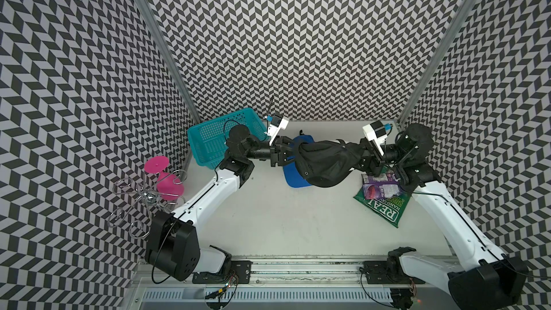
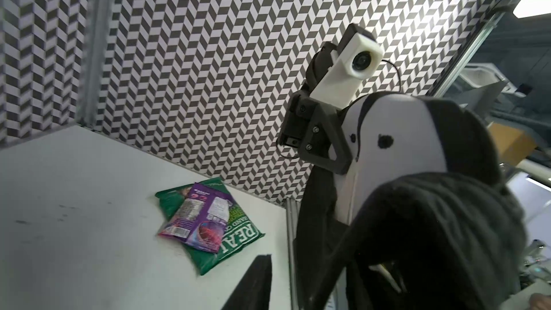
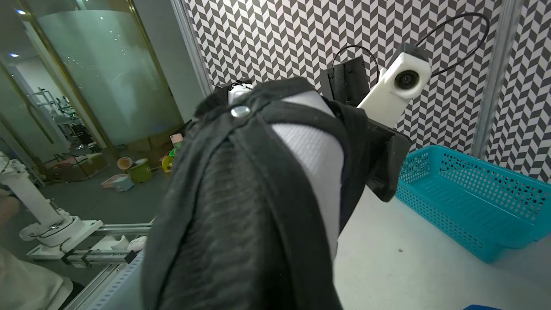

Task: Turn the baseball cap inside out
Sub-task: Turn over the baseball cap.

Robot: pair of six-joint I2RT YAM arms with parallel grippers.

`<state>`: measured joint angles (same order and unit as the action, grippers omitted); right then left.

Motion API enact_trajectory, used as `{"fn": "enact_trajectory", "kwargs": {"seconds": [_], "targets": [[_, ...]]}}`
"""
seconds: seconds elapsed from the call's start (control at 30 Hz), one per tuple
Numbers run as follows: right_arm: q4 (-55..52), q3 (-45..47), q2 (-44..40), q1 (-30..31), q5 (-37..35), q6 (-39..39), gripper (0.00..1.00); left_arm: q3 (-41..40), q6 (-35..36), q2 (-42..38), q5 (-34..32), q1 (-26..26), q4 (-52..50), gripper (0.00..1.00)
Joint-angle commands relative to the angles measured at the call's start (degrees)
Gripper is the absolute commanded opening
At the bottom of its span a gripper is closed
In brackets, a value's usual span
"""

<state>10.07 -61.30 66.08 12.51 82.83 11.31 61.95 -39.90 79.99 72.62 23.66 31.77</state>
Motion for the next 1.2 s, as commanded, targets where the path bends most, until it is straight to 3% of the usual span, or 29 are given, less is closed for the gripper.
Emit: {"fn": "enact_trajectory", "kwargs": {"seconds": [0.0, 0.07, 0.1, 0.17, 0.33, 0.47, 0.53, 0.7, 0.8, 0.9, 1.0, 1.17], "targets": [[0.68, 1.57, -0.38, -0.56, -9.89, -0.25, 0.16, 2.03, -0.71, -0.24, 3.16, 1.11, 2.53, 0.22], [-0.91, 1.88, -0.12, -1.86, -16.5, -0.8, 0.35, 1.9, 1.43, -1.1, 1.23, 0.95, -0.29, 0.03], [-1.72, 2.05, -0.12, -2.57, -20.2, -0.91, 0.44, 1.58, 2.52, -1.75, -0.73, 0.8, -1.63, 0.0], [-3.57, 2.41, -0.45, -3.65, -28.35, -1.68, 0.71, 0.43, 4.12, -3.25, -6.91, 0.65, -3.57, 0.0], [-3.97, 6.09, -7.47, -3.65, -50.24, -3.77, 0.99, -2.41, 1.38, -5.3, -30.27, 0.85, -8.15, 0.0], [9.36, 16.82, -17.28, -3.37, -59.02, -3.5, 1.0, -3.18, -1.08, -6.05, -46.21, 1.39, -13.48, 0.0], [15.45, 21.42, -20.5, -1.93, -60.16, -5.83, 1.0, -4.65, -4.03, -6.58, -50.5, 1.68, -11.74, 0.0], [19.02, 24.8, -21.49, 13.14, -71.99, -23.08, 1.0, -4.11, -6.49, -7.0, -57.51, 4.37, -12.13, 0.0], [25.19, 25.93, -18.52, 24.17, -82.45, -32.52, 1.0, -2.24, -4.66, -6.47, -60.16, 6.5, -15.86, 0.0], [33.69, 26.5, -13.41, 30.2, -88.35, -37.91, 1.0, -1.04, -3.7, -5.83, -61.01, 7.94, -18.34, 0.0], [37.47, 24.53, -7.49, 32.71, -92.37, -41.17, 1.0, -0.69, -3.69, -5.56, -61.36, 9.12, -19.06, 0.0], [34.91, 20.43, -0.66, 33.21, -97.06, -43.4, 1.0, 0.01, -3.0, -5.6, -60.96, 10.57, -20.67, 0.0]]}}
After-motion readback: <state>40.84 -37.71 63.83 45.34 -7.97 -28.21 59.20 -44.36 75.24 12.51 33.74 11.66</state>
